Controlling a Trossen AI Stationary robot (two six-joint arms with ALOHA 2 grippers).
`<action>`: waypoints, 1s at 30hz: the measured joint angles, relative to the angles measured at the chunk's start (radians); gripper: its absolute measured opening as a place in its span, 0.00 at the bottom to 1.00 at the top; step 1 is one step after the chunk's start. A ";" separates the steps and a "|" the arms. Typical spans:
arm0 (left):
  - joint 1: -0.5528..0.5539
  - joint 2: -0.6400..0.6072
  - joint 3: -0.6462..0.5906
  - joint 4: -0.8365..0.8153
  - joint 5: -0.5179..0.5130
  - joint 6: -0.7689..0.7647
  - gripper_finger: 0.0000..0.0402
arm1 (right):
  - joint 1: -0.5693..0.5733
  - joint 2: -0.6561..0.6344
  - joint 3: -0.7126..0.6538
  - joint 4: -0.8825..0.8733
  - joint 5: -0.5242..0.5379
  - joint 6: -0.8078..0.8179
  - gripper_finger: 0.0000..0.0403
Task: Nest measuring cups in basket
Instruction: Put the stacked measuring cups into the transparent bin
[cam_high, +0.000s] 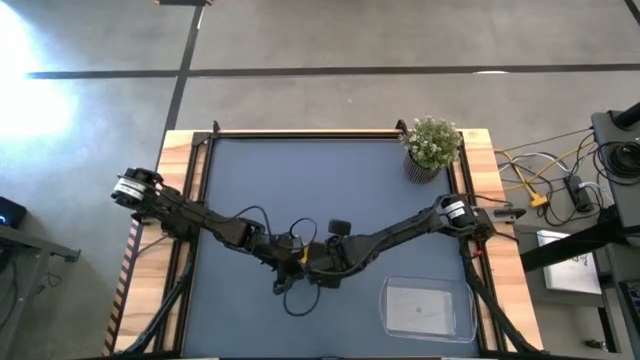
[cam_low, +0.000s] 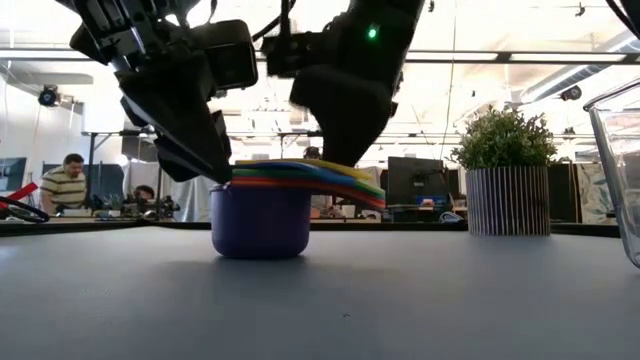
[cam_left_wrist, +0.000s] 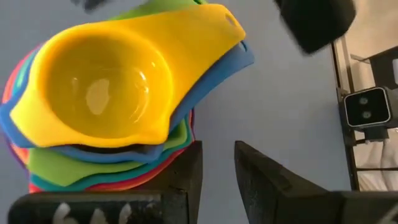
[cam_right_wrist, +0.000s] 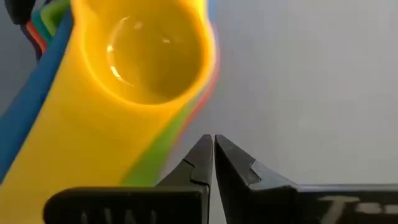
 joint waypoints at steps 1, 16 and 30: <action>0.000 -0.005 0.000 -0.005 0.000 0.000 0.19 | 0.000 -0.011 0.000 -0.011 0.000 0.000 0.02; -0.034 -0.140 -0.001 -0.072 -0.098 0.061 0.19 | 0.106 -0.179 -0.062 0.049 0.019 0.080 0.07; -0.125 -0.379 -0.103 -0.044 -0.560 0.158 0.19 | 0.111 -0.179 -0.129 0.158 0.001 0.209 0.56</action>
